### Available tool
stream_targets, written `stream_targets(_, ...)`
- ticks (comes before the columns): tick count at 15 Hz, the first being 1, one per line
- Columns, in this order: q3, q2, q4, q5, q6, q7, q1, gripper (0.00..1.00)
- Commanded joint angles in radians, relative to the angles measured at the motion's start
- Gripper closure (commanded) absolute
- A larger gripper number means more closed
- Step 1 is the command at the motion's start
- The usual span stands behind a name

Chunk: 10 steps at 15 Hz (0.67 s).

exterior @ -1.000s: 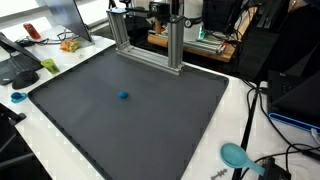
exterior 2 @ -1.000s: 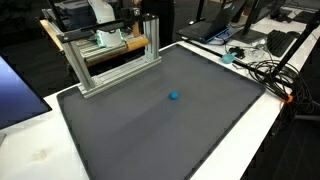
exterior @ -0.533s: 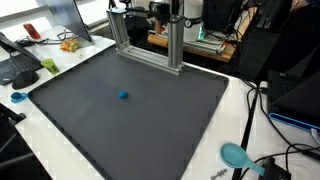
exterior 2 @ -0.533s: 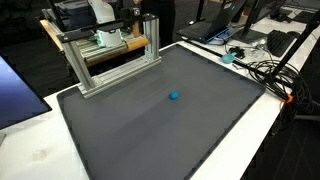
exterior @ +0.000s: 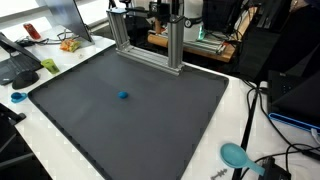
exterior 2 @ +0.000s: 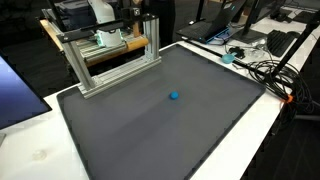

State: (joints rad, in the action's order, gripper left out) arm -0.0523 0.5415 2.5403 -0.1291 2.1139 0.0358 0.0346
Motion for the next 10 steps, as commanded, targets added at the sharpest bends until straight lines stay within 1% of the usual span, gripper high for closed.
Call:
stream_targets(1, 0.007, 0.004, 0.004, -0.005, -0.001, 0.004, -0.008, 0.00)
stream_targets(3, 0.007, 0.011, 0.007, -0.005, 0.000, 0.004, -0.007, 0.00)
stream_targets(10, 0.019, 0.052, 0.083, 0.004, 0.040, 0.001, -0.010, 0.00)
